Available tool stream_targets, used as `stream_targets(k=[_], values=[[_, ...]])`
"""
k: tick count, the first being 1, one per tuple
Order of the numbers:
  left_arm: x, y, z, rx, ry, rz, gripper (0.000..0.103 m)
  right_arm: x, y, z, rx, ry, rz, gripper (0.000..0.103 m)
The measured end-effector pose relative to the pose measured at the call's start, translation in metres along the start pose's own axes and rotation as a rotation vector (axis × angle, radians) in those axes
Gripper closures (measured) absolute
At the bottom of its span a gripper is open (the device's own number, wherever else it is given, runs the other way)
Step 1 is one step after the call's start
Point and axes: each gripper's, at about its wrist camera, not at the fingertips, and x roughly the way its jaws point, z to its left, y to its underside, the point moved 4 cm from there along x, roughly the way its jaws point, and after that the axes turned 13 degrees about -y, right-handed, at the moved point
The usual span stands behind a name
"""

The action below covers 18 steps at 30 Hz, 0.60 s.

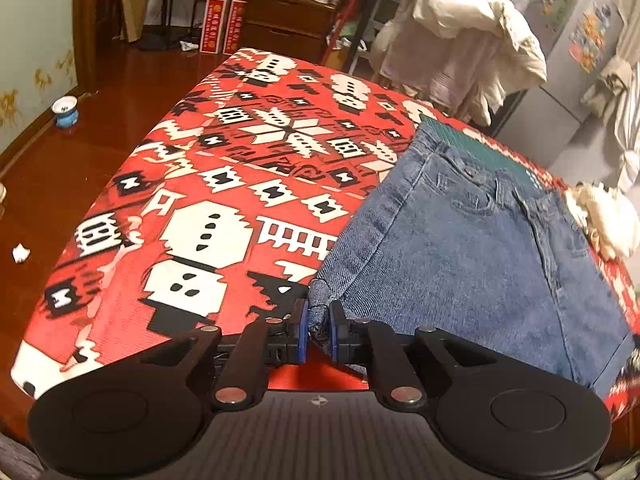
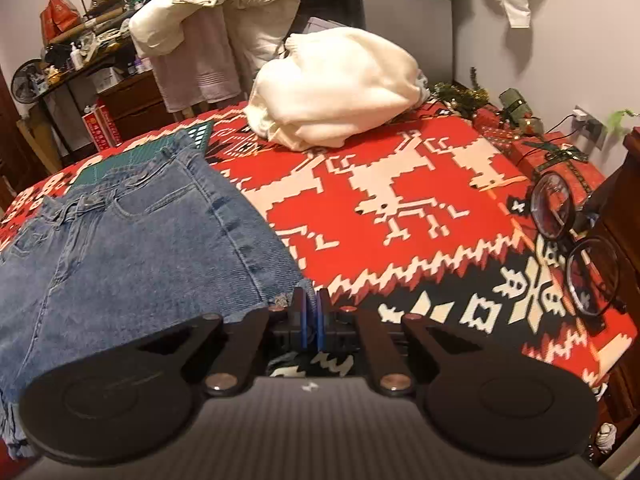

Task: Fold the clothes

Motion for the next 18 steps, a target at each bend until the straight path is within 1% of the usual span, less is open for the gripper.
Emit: stream_targets(k=[3,4,6,8,10,11,14,17,18], values=[[-0.007,-0.008,0.003,-0.004,-0.027,-0.029,0.087,-0.005,-0.001,0.001,-0.033,0.028,-0.004,0.095],[-0.01,-0.012,0.004,-0.003,-0.026,-0.038,0.086,-0.009,-0.004,0.002,-0.042,0.03,-0.009,0.095],[-0.016,-0.022,0.005,0.002,-0.009,-0.059,0.078,-0.015,-0.013,0.004,-0.063,0.018,-0.02,0.095],[-0.017,-0.038,-0.002,0.027,0.013,-0.091,0.073,-0.017,-0.027,0.01,-0.094,-0.003,-0.033,0.095],[-0.014,-0.058,-0.015,0.066,0.027,-0.118,0.071,-0.011,-0.047,0.02,-0.123,-0.036,-0.043,0.095],[-0.01,-0.068,-0.025,0.081,0.048,-0.128,0.07,-0.007,-0.057,0.025,-0.137,-0.053,-0.047,0.095],[0.012,-0.099,-0.058,0.11,0.12,-0.139,0.06,0.012,-0.087,0.045,-0.162,-0.121,-0.058,0.094],[0.041,-0.129,-0.093,0.124,0.183,-0.136,0.06,0.041,-0.114,0.065,-0.175,-0.183,-0.06,0.091],[0.052,-0.138,-0.103,0.128,0.201,-0.137,0.06,0.053,-0.122,0.07,-0.176,-0.199,-0.057,0.089]])
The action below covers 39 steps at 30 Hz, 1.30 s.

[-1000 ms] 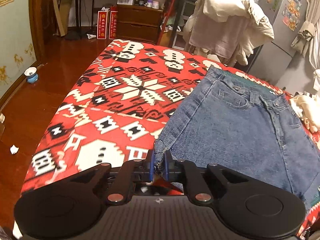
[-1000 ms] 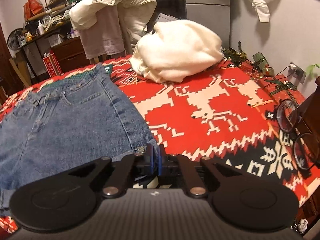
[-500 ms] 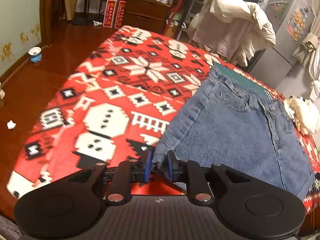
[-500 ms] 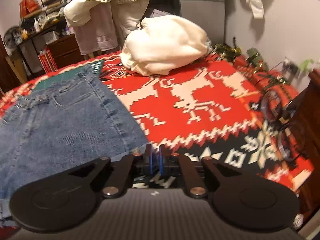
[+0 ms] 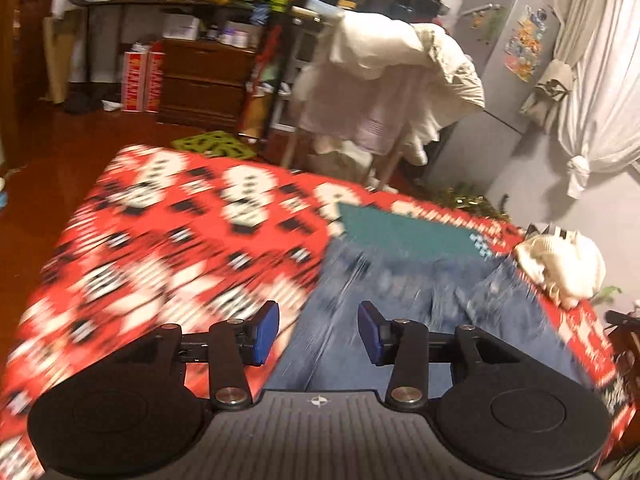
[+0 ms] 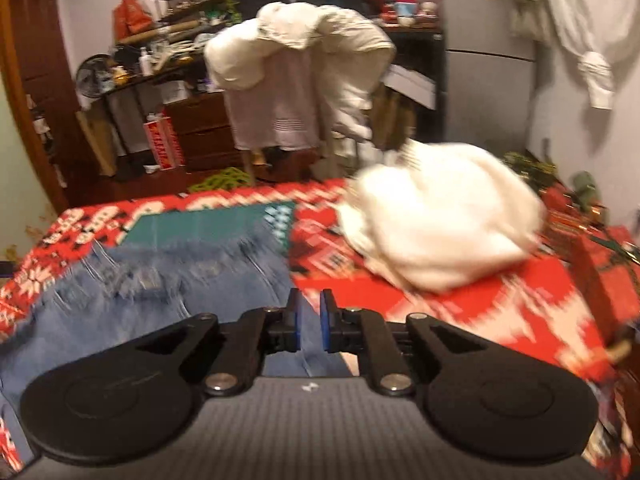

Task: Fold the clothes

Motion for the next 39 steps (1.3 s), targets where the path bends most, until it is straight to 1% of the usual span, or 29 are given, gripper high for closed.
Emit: stream_targets(k=[2,5,9,13,14,15,16,19,20,22,23,24,26,29,30,31,32,33,35,36,37,39], values=[[0.027,-0.014,-0.012,0.019,0.017,0.007,0.06,0.026,-0.014,0.001,0.009,-0.034,0.003,0.088],[0.061,-0.027,-0.024,0.048,0.021,0.039,0.06,0.066,-0.031,-0.003,0.021,-0.079,0.021,0.087],[0.095,-0.034,-0.028,0.071,0.033,0.094,0.06,0.119,-0.046,-0.011,0.0,-0.098,0.065,0.083],[0.116,-0.033,-0.027,0.065,0.043,0.146,0.06,0.16,-0.054,-0.02,0.006,-0.119,0.113,0.083],[0.121,-0.033,-0.026,0.066,0.04,0.154,0.06,0.168,-0.054,-0.021,0.005,-0.116,0.13,0.084],[0.124,-0.033,-0.026,0.068,0.038,0.161,0.062,0.175,-0.053,-0.022,0.001,-0.11,0.147,0.087],[0.126,-0.032,-0.025,0.072,0.037,0.167,0.064,0.182,-0.052,-0.023,-0.004,-0.099,0.162,0.095],[0.129,-0.03,-0.027,0.094,0.039,0.159,0.066,0.197,-0.046,-0.028,-0.001,-0.07,0.178,0.098],[0.13,-0.03,-0.027,0.1,0.04,0.157,0.068,0.2,-0.045,-0.029,0.0,-0.064,0.175,0.098],[0.131,-0.03,-0.028,0.105,0.046,0.156,0.077,0.203,-0.042,-0.027,-0.011,-0.047,0.162,0.099],[0.132,-0.029,-0.029,0.118,0.04,0.148,0.086,0.203,-0.04,-0.026,-0.019,-0.038,0.154,0.099],[0.132,-0.028,-0.031,0.135,0.03,0.137,0.088,0.204,-0.039,-0.025,-0.029,-0.027,0.148,0.099],[0.13,-0.025,-0.036,0.177,0.006,0.106,0.089,0.206,-0.038,-0.021,-0.058,0.0,0.137,0.099],[0.128,-0.023,-0.041,0.213,-0.031,0.08,0.089,0.21,-0.038,-0.016,-0.105,0.042,0.124,0.099],[0.128,-0.024,-0.042,0.212,-0.042,0.077,0.089,0.21,-0.039,-0.015,-0.103,0.048,0.123,0.099],[0.128,-0.026,-0.042,0.206,-0.053,0.071,0.089,0.208,-0.041,-0.014,-0.101,0.057,0.115,0.103],[0.126,-0.028,-0.042,0.199,-0.064,0.064,0.09,0.205,-0.044,-0.013,-0.098,0.07,0.101,0.103],[0.123,-0.032,-0.042,0.188,-0.071,0.051,0.09,0.201,-0.047,-0.011,-0.091,0.066,0.083,0.103],[0.115,-0.039,-0.043,0.172,-0.059,0.022,0.09,0.19,-0.053,0.003,-0.092,-0.016,0.054,0.103],[0.111,-0.043,-0.047,0.158,-0.027,0.012,0.09,0.187,-0.055,0.015,-0.109,-0.073,0.056,0.103],[0.11,-0.045,-0.054,0.151,0.012,0.024,0.09,0.187,-0.055,0.028,-0.124,-0.125,0.072,0.103],[0.108,-0.046,-0.069,0.14,0.09,0.06,0.091,0.196,-0.05,0.056,-0.147,-0.218,0.135,0.103]])
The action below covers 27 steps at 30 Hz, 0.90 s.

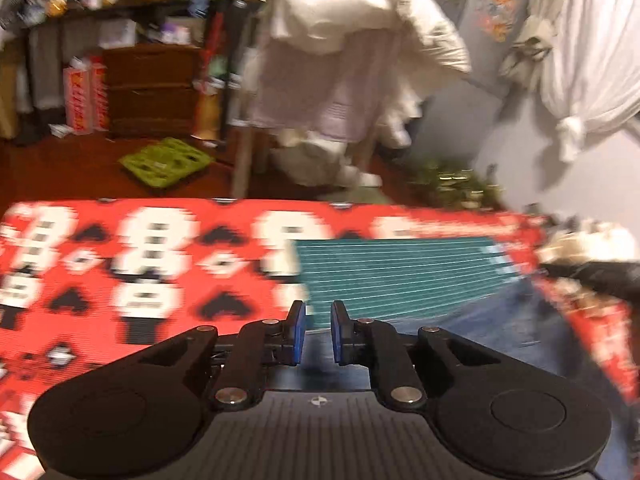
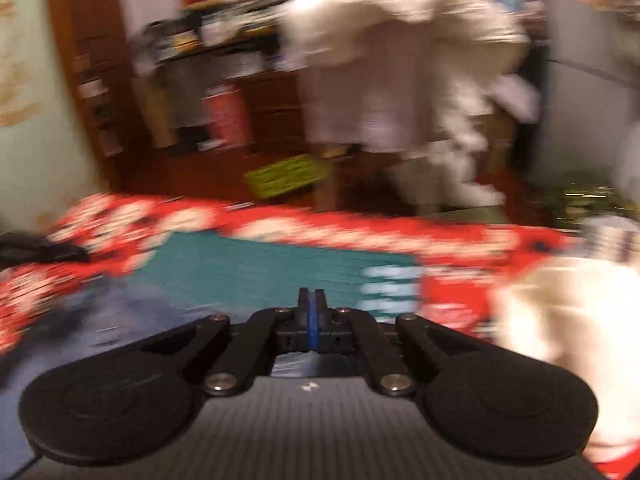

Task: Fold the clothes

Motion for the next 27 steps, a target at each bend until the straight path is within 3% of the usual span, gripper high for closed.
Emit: stream_targets(k=[3,8,18,21,27], values=[[0.013,0.005,-0.031,0.038,0.05,0.069,0.095,0.026,0.003,0.032,-0.028,-0.094,0.086,0.103],[0.042,0.015,-0.061,0.094,0.029,0.135,0.099,0.064,0.008,0.041,-0.024,-0.057,0.154,0.103],[0.06,0.002,-0.059,0.032,0.016,0.113,0.1,0.093,-0.006,0.027,0.026,-0.028,0.122,0.103],[0.057,-0.002,-0.055,-0.022,0.024,0.111,0.099,0.087,-0.011,0.026,0.058,-0.037,0.111,0.103],[0.009,-0.006,-0.037,-0.07,0.086,0.067,0.1,0.037,-0.01,0.042,0.055,-0.131,0.085,0.102]])
